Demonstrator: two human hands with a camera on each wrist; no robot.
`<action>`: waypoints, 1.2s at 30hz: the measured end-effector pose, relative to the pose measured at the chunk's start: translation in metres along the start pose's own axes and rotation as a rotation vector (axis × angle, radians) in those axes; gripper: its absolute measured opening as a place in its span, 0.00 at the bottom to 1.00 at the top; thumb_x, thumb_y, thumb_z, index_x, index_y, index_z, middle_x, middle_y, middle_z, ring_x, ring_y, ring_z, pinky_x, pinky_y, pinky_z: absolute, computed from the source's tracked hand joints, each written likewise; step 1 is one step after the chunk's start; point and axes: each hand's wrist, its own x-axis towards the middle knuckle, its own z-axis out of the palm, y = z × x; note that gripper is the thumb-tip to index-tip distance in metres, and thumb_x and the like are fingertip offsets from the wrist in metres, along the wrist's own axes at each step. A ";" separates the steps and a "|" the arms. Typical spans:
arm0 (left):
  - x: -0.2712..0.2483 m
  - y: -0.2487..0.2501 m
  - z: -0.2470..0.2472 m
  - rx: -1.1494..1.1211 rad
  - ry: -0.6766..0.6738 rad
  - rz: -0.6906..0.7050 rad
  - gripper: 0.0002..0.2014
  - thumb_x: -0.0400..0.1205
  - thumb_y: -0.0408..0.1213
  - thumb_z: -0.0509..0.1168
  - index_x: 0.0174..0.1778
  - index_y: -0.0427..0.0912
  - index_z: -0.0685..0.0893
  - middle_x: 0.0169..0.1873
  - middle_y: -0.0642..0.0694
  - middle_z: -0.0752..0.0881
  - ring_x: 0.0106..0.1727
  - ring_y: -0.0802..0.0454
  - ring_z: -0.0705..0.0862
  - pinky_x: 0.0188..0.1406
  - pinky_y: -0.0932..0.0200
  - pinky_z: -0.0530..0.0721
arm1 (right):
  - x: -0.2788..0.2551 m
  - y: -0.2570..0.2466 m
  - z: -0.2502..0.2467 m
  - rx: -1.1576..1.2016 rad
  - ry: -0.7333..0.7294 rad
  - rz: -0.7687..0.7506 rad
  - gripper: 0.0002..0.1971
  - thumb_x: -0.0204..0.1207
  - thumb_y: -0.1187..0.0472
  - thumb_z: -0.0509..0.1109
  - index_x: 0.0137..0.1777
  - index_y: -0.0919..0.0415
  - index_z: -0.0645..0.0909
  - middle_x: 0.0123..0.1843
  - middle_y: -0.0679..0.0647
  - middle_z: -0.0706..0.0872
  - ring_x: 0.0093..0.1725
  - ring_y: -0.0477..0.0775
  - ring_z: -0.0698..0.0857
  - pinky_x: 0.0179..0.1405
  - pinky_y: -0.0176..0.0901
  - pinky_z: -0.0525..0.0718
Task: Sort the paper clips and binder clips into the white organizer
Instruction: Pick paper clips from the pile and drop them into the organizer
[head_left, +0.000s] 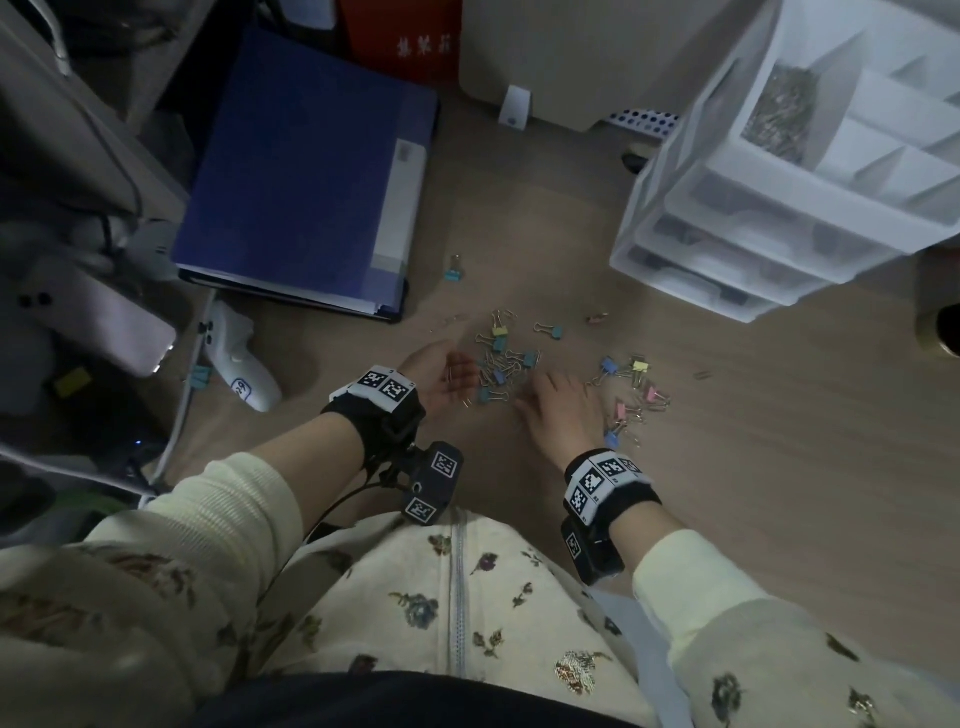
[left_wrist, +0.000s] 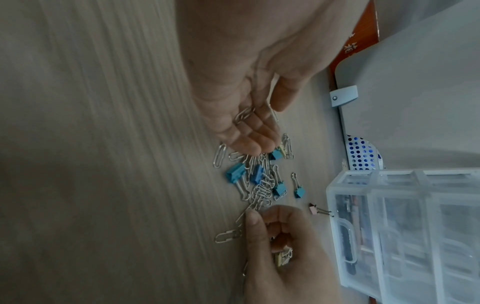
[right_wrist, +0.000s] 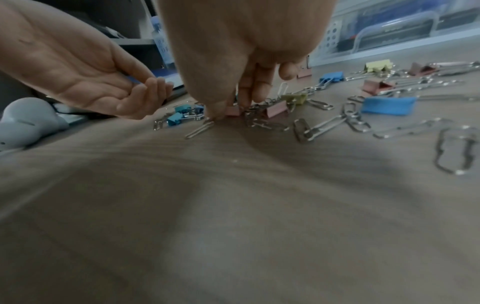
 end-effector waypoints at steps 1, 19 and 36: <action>0.000 0.000 -0.001 -0.002 -0.002 -0.001 0.16 0.87 0.37 0.52 0.40 0.35 0.80 0.18 0.48 0.85 0.23 0.55 0.83 0.21 0.66 0.82 | -0.001 0.002 0.000 0.005 -0.001 -0.002 0.15 0.80 0.49 0.63 0.55 0.60 0.78 0.55 0.56 0.83 0.56 0.60 0.79 0.51 0.51 0.72; -0.002 0.006 -0.009 -0.039 -0.006 -0.009 0.15 0.86 0.36 0.52 0.41 0.35 0.80 0.36 0.43 0.82 0.34 0.51 0.80 0.34 0.59 0.82 | 0.027 -0.026 -0.009 0.003 0.010 -0.239 0.11 0.76 0.61 0.68 0.58 0.60 0.83 0.55 0.58 0.81 0.52 0.64 0.80 0.41 0.46 0.66; 0.001 0.006 -0.011 -0.086 0.008 -0.026 0.16 0.87 0.38 0.51 0.41 0.35 0.80 0.34 0.43 0.82 0.33 0.52 0.79 0.33 0.60 0.79 | 0.022 0.003 -0.020 -0.042 0.007 -0.080 0.13 0.79 0.54 0.65 0.56 0.62 0.78 0.56 0.59 0.80 0.51 0.63 0.81 0.42 0.50 0.73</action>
